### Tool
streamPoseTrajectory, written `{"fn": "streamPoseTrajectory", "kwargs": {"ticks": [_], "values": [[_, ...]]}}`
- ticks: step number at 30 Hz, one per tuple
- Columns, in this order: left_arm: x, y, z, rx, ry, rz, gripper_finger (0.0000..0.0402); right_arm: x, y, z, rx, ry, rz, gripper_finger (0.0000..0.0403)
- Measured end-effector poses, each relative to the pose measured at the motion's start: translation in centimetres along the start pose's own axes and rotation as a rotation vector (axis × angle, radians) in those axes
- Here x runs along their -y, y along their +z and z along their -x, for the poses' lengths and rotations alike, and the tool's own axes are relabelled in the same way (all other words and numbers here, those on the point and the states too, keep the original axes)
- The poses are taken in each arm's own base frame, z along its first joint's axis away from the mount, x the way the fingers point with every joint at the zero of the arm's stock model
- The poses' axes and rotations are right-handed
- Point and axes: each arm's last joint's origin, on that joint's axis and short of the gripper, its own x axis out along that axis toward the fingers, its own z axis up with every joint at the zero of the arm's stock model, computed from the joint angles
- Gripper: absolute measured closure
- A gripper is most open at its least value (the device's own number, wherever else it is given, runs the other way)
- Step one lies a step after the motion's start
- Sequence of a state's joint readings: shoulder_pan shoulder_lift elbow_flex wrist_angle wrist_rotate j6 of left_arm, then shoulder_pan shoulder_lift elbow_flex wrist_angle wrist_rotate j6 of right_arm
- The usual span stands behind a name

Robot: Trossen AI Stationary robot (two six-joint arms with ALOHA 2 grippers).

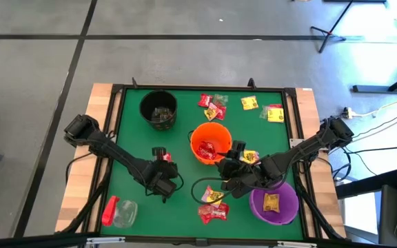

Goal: Sort candy
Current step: Put the red candy into the orange bin

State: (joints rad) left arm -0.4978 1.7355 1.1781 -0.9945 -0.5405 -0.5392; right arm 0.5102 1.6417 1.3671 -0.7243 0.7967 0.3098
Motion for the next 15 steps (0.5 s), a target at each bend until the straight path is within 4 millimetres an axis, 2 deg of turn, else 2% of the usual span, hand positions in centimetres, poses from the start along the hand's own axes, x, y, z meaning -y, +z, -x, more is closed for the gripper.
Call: {"fn": "streamPoseTrajectory", "kwargs": {"ticks": [3,7,10,15], "values": [[-0.3,0.6,0.6,0.01,-0.001,0.01,0.0401,0.0,0.0,0.0,0.0,0.0,0.0,0.0236],[-0.9,0.2,-0.5,-0.043,0.004,0.018,0.0393,-0.1,0.1,0.0,0.011,0.003,-0.012,0.0236],[-1.6,-0.4,-2.0,-0.13,-0.031,0.035,0.0361,-0.1,0.1,0.0,0.011,0.004,-0.012,0.0236],[-3.0,-1.0,-3.8,-0.205,-0.028,0.041,0.0285,-0.2,0.1,0.0,0.002,0.042,-0.014,0.0236]]}}
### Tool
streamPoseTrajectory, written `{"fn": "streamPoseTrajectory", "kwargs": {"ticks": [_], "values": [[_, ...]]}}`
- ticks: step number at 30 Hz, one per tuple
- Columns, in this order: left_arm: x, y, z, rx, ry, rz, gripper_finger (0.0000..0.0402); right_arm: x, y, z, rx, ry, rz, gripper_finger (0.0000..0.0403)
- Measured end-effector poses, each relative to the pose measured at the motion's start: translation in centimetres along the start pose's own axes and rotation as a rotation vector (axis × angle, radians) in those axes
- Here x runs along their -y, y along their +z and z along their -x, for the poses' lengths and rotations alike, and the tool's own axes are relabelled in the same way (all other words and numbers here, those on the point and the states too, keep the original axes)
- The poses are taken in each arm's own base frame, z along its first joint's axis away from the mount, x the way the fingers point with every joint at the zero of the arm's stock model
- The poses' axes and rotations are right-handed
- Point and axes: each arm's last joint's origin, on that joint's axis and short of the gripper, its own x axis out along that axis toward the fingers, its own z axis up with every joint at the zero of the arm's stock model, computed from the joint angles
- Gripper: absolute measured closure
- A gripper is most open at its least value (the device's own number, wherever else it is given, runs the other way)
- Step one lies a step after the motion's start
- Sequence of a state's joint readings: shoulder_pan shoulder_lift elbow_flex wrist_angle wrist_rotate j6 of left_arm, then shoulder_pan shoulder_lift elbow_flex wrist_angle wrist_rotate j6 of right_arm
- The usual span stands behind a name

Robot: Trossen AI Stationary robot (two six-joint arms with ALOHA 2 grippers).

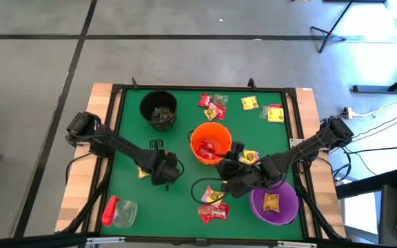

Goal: Sort candy
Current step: Put the red candy into the orange bin

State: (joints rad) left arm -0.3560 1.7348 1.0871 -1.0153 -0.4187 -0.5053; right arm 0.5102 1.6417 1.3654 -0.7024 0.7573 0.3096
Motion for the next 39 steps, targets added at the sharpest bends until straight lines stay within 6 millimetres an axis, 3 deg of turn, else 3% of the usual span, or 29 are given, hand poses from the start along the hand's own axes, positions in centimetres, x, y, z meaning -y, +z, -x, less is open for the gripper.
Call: {"fn": "streamPoseTrajectory", "kwargs": {"ticks": [4,7,12,16,24,31,39], "values": [[-0.8,0.3,-0.5,-0.013,-0.009,-0.058,0.0243,0.2,0.2,0.6,-0.012,0.089,-0.006,0.0236],[-1.9,0.1,0.5,0.001,-0.023,-0.062,0.0231,0.8,0.4,1.2,-0.005,0.1,-0.013,0.0236],[-4.1,-0.4,3.8,0.243,-0.113,0.074,0.023,1.0,0.6,1.5,0.032,0.118,-0.006,0.0236],[-5.1,-2.5,4.4,0.393,-0.314,0.17,0.023,0.7,0.9,1.4,0.054,0.153,0.034,0.0236],[-5.4,-5.9,0.1,0.367,-0.51,0.415,0.0228,0.9,1.1,1.2,0.059,0.155,0.025,0.0236],[-4.9,-5.3,-1.4,0.368,-0.475,0.42,0.0193,1.1,1.2,0.9,0.062,0.164,0.017,0.0236],[-3.2,-4.9,-4.3,0.222,-0.432,0.354,0.0126,1.2,1.4,0.8,0.07,0.179,0.015,0.0236]]}}
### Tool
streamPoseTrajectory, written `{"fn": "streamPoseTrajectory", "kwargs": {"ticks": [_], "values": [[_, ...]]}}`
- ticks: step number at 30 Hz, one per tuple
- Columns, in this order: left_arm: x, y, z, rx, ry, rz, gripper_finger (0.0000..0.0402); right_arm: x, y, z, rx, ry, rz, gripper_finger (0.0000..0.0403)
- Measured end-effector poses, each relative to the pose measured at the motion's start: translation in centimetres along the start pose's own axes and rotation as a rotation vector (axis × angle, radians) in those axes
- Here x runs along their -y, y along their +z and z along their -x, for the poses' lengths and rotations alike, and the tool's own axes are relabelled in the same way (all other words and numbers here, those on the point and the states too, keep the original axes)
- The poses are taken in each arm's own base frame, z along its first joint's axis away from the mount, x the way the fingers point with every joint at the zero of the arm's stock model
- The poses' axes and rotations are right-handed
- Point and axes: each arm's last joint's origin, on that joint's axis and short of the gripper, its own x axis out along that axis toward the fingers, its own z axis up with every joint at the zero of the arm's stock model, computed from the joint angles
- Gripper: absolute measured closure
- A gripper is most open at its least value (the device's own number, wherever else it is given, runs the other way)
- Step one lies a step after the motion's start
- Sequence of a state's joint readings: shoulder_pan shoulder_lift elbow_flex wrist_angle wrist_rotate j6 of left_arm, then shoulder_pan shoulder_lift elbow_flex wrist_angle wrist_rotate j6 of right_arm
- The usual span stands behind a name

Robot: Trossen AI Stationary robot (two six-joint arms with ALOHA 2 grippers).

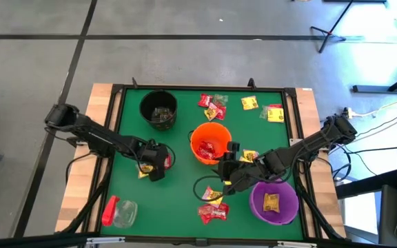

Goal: Sort candy
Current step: Put the red candy into the orange bin

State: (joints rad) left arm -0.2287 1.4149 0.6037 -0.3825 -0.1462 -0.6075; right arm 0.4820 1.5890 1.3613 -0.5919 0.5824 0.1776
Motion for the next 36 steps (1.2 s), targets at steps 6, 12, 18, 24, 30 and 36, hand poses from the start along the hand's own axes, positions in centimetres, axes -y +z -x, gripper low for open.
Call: {"fn": "streamPoseTrajectory", "kwargs": {"ticks": [6,12,18,24,30,36], "values": [[0.1,-0.2,-1.4,-0.037,0.047,-0.002,0.0119,-0.2,-0.5,-0.4,-0.001,0.0,0.001,0.0236],[0.5,-0.1,-1.4,-0.02,0.062,-0.01,0.0172,-0.5,-1.7,-1.2,-0.024,-0.005,-0.01,0.0236],[1.8,1.6,-0.3,0.009,0.022,-0.039,0.0255,-0.5,-2.0,-1.2,-0.037,-0.006,-0.009,0.0236],[3.8,4.8,2.6,0.067,-0.014,-0.082,0.0292,0.0,-2.1,1.1,-0.035,0.001,-0.025,0.0236],[6.3,8.2,7.5,0.141,-0.028,-0.193,0.0299,0.2,-2.3,4.5,0.008,-0.028,-0.029,0.0236],[8.0,12.0,11.7,0.481,0.07,-0.317,0.0299,-0.2,-2.7,6.7,0.075,-0.132,-0.01,0.0236]]}}
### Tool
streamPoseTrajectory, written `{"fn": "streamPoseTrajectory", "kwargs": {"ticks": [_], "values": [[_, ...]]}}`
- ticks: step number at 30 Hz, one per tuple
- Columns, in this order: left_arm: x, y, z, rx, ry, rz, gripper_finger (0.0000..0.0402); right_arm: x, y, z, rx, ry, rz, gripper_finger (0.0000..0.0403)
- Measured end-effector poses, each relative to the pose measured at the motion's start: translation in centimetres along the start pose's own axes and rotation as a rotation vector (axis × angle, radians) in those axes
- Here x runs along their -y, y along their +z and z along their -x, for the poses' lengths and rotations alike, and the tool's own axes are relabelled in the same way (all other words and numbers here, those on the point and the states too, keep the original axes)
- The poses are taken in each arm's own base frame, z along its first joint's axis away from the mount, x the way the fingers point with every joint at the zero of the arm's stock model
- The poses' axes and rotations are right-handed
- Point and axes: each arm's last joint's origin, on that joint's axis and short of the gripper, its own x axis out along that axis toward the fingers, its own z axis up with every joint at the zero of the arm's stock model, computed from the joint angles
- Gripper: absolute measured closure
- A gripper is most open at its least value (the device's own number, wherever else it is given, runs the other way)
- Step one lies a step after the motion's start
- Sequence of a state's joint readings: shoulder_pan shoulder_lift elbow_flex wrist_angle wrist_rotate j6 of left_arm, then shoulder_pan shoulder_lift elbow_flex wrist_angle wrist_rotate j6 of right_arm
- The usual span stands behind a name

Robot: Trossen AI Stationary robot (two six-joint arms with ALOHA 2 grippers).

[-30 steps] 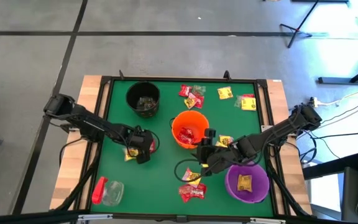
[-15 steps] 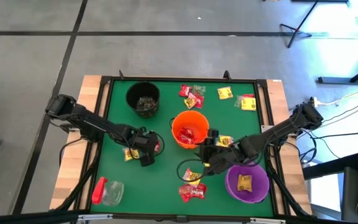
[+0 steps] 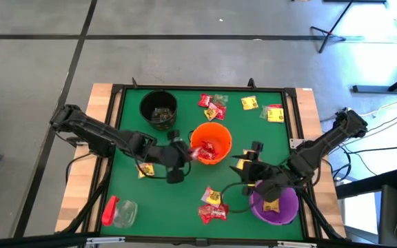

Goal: Sort candy
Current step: Put the red candy into the orange bin, then put the yellow candy into the purple bin

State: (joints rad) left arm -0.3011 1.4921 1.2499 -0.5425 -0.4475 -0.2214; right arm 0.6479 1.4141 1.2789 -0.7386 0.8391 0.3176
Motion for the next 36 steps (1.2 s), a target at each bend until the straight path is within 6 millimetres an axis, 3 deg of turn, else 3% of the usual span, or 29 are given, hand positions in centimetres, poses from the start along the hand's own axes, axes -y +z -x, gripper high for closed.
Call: {"fn": "streamPoseTrajectory", "kwargs": {"ticks": [4,8,13,18,22,26,30,33,36], "values": [[-1.7,2.8,-0.7,0.222,-0.02,-0.052,0.0298,-0.1,0.0,0.0,-0.002,0.0,-0.014,0.0236],[-4.2,4.0,-1.4,0.297,-0.03,-0.021,0.0298,0.0,-0.4,0.0,-0.035,0.009,-0.014,0.0236],[-6.6,3.5,-4.3,0.232,-0.045,0.022,0.0298,0.2,-0.8,0.1,-0.065,-0.014,-0.037,0.0236],[-6.6,2.0,-8.3,0.115,-0.121,0.002,0.0284,0.3,-0.9,0.0,-0.067,-0.034,-0.044,0.0236],[-6.4,1.4,-9.6,0.076,-0.118,-0.028,0.0248,0.4,-1.1,0.1,-0.081,-0.04,-0.045,0.0236],[-6.7,1.7,-9.1,0.094,-0.101,-0.043,0.0214,0.5,-1.3,0.0,-0.095,-0.048,-0.046,0.0236],[-7.2,2.0,-7.4,0.096,-0.083,-0.043,0.0194,0.5,-1.3,0.0,-0.094,-0.047,-0.049,0.0236],[-7.4,1.3,-4.6,-0.008,-0.065,-0.059,0.019,0.5,-1.3,0.0,-0.094,-0.048,-0.056,0.0236],[-7.7,0.0,-0.5,-0.133,-0.036,-0.044,0.0191,0.5,-1.3,0.0,-0.094,-0.048,-0.057,0.0236]]}}
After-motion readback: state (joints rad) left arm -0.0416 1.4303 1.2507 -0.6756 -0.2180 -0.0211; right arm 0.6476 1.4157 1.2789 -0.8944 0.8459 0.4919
